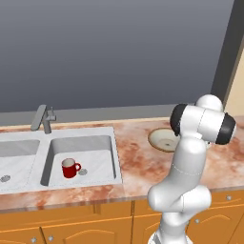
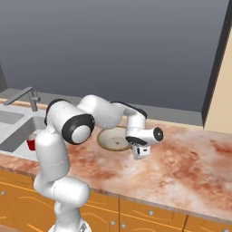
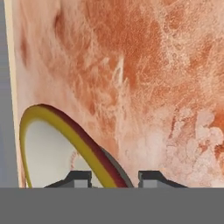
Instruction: Pick the mug and place it in the sink. Pick the bowl and place it in the open cabinet and then close the cabinet.
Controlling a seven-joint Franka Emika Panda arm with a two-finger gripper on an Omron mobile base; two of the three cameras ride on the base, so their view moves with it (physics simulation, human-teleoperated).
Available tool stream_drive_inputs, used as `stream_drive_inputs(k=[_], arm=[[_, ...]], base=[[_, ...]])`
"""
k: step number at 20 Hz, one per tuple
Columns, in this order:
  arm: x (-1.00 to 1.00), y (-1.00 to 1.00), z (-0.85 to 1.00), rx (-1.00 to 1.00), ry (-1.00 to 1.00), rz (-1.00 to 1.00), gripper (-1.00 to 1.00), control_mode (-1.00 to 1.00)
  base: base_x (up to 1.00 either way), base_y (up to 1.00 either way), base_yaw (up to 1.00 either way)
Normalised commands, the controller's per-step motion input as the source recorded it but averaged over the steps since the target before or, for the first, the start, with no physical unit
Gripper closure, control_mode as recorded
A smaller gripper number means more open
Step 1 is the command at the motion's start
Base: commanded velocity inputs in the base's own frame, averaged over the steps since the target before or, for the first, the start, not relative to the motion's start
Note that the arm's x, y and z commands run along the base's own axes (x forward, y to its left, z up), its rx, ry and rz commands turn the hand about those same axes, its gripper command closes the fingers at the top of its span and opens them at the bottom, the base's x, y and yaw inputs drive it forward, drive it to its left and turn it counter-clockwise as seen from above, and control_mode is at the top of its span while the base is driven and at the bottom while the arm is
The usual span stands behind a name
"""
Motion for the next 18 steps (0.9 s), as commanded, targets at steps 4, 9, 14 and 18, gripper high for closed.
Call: stream_drive_inputs(k=[4,9,14,18], arm=[[-0.23,0.06,-0.06,0.07,-0.07,-0.18,1.0,-1.0],[-0.27,-0.04,0.51,0.04,-0.09,-0.35,1.0,-1.0],[0.0,0.13,1.0,-0.07,-0.03,-0.21,1.0,-1.0],[0.1,0.14,1.0,-0.21,0.07,-0.22,1.0,-1.0]], base=[[0.0,0.0,0.0],[0.0,0.0,0.0],[0.0,0.0,0.0],[0.0,0.0,0.0]])
